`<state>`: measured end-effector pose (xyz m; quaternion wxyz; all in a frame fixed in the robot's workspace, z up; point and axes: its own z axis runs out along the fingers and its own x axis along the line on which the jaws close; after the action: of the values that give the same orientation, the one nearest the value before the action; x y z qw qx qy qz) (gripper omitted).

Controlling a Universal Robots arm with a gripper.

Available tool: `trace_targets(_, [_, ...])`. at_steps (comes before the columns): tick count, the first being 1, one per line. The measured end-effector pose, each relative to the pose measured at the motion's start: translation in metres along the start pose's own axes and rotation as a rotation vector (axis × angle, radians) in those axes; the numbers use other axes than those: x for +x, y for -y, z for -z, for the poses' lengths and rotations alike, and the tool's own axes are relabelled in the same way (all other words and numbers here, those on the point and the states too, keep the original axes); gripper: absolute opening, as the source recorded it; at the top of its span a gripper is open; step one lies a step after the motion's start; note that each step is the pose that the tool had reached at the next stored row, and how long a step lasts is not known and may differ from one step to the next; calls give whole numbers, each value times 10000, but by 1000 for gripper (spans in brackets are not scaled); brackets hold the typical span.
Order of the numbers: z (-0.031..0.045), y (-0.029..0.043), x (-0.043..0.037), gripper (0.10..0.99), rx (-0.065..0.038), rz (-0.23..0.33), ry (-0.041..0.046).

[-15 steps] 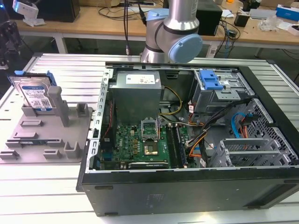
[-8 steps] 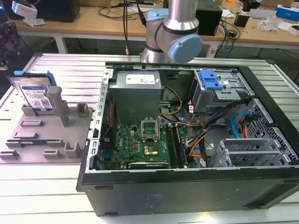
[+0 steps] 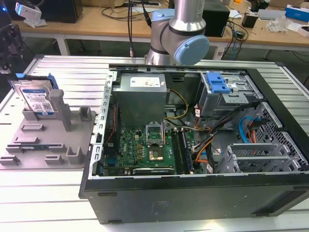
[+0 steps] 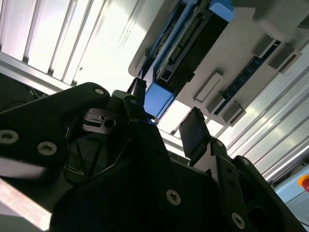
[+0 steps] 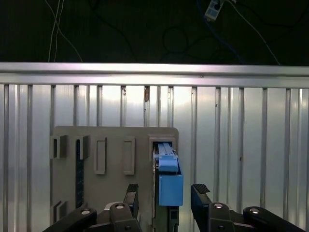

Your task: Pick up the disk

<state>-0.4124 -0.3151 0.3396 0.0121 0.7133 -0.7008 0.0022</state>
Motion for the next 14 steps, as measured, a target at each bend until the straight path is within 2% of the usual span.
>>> trace_targets(6, [-6, 2, -21, 557, 1, -3, 0])
trace_targets(14, [-76, -3, -33, 557, -1, -91, 0])
